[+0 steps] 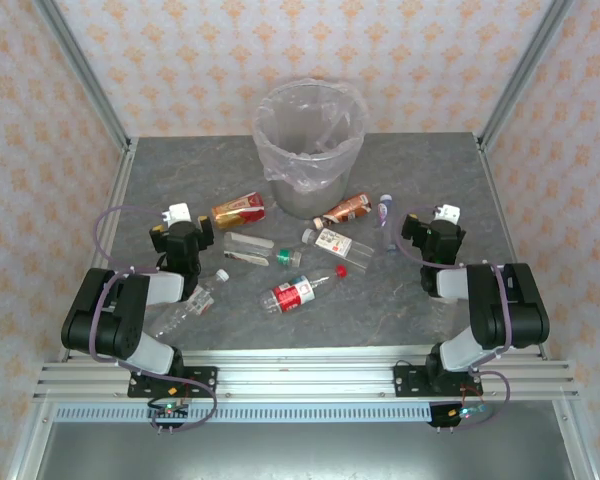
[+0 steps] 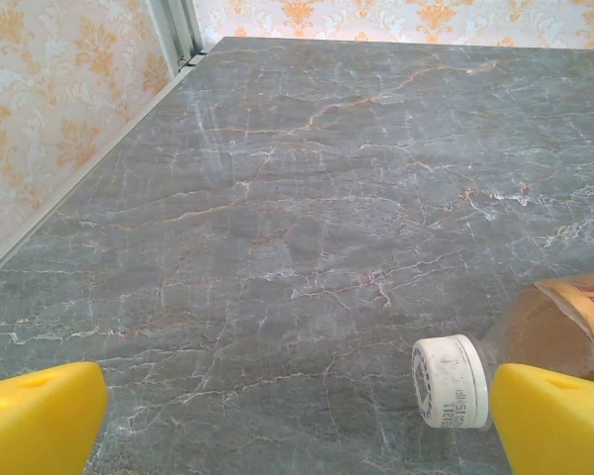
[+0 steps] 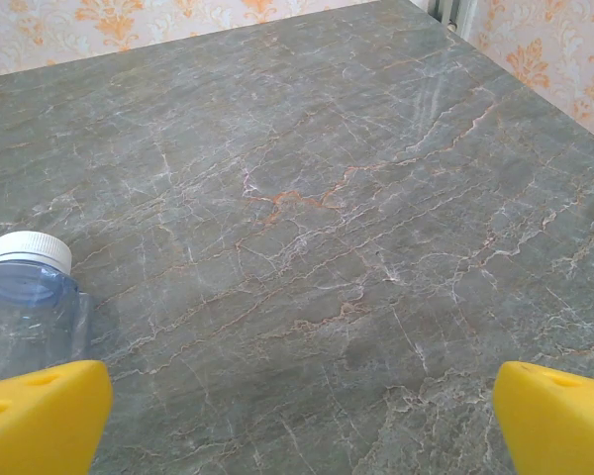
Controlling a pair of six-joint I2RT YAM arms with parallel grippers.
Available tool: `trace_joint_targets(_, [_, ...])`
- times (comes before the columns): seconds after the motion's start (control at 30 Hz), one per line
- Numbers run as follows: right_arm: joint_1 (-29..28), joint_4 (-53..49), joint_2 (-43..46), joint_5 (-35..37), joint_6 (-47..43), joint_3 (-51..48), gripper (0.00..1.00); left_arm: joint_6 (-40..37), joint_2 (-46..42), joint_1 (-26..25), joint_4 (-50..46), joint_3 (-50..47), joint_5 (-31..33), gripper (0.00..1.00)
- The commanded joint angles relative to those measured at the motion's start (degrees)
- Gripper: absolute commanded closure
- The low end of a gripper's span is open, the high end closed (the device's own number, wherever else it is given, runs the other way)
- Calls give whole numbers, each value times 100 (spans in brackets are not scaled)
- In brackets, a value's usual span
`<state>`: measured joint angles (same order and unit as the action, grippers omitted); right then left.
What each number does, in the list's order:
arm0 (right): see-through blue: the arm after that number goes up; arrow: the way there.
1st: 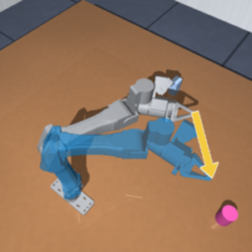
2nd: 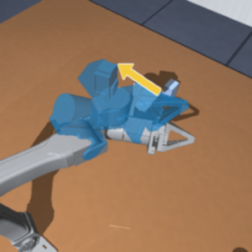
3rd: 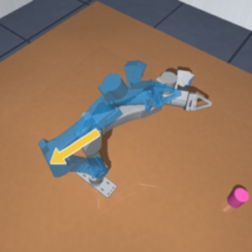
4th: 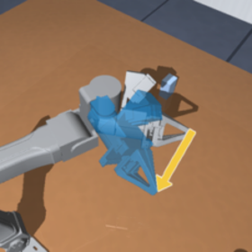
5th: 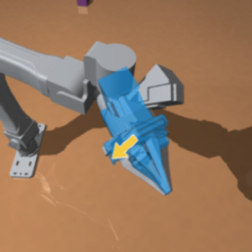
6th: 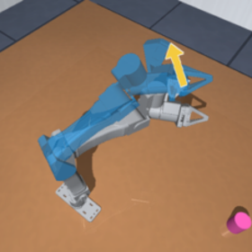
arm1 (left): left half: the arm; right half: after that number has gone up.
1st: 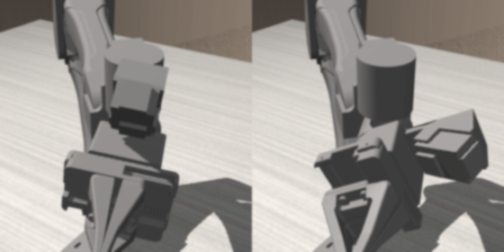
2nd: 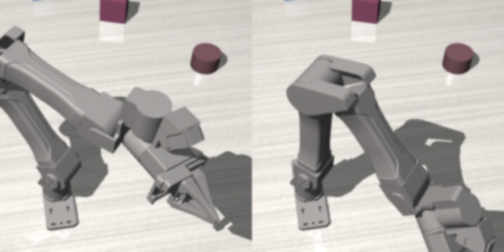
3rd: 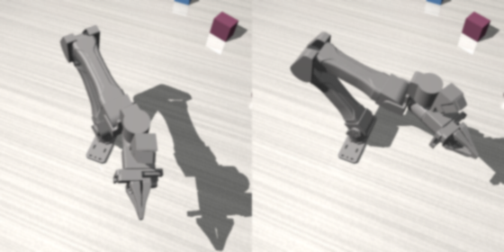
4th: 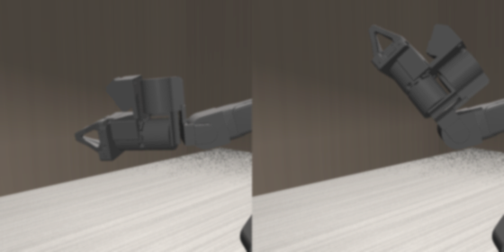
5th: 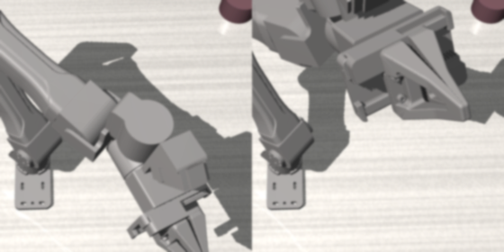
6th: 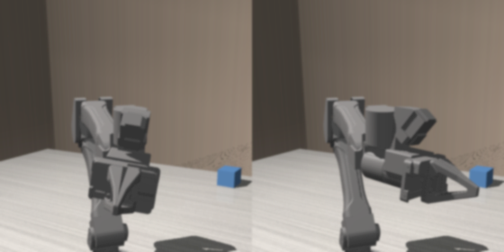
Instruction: Put the plastic bottles in the bin
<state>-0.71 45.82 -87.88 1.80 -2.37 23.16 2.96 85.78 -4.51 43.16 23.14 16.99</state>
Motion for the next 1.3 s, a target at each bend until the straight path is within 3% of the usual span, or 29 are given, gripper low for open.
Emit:
trace_joint_targets(0.0, [-35, 76, 60, 127, 71, -18, 1, -24, -36, 6, 177, -20, 183, 0])
trace_joint_targets(0.93, [-39, 24, 62, -53, -17, 17, 1, -30, -35, 7, 201, -28, 175, 0])
trace_joint_targets(1.27, [-35, -1255, 986, -260, -101, 360, 1, -72, -962, -3, -1218, 389, 143, 0])
